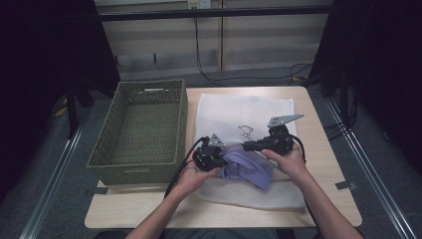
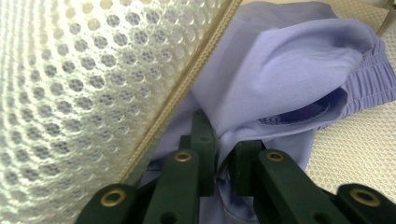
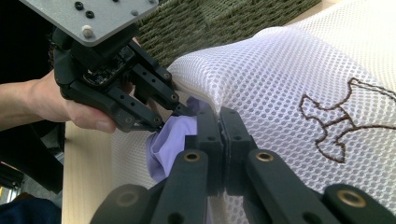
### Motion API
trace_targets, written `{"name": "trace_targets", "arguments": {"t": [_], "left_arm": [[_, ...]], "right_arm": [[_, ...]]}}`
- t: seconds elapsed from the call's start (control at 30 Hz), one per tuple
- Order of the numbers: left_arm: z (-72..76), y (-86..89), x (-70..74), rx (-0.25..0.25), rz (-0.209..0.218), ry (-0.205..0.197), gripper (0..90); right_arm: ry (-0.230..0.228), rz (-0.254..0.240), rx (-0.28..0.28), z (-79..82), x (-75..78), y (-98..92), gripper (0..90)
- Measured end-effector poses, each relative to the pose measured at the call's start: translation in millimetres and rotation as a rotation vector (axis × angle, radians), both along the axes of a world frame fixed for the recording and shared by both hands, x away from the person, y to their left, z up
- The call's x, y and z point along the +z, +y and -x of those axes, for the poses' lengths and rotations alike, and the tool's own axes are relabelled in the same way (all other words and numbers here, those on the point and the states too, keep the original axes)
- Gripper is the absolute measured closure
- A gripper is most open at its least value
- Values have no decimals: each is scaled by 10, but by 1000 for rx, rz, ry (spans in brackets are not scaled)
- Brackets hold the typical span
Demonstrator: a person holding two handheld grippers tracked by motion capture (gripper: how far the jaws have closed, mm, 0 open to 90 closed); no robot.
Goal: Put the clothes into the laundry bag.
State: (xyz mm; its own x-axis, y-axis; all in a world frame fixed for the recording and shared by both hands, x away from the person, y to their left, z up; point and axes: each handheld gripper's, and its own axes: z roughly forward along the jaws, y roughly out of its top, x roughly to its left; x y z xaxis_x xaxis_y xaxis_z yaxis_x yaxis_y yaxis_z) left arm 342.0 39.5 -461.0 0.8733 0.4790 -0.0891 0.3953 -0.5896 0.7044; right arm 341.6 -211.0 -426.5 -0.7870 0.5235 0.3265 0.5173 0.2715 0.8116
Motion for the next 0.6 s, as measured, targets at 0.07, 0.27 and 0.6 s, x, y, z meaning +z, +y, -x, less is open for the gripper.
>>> {"name": "trace_targets", "arguments": {"t": [0.07,0.27,0.6], "left_arm": [[20,20,25,-1,6,-4,767],[110,31,159,-24,72,-8,646],[165,-110,22,-62,49,1,509]], "right_arm": [[0,2,-1,7,5,5,889],[-3,-3,-2,4,5,-6,889],[0,-3,-4,-2,3,-13,889]]}}
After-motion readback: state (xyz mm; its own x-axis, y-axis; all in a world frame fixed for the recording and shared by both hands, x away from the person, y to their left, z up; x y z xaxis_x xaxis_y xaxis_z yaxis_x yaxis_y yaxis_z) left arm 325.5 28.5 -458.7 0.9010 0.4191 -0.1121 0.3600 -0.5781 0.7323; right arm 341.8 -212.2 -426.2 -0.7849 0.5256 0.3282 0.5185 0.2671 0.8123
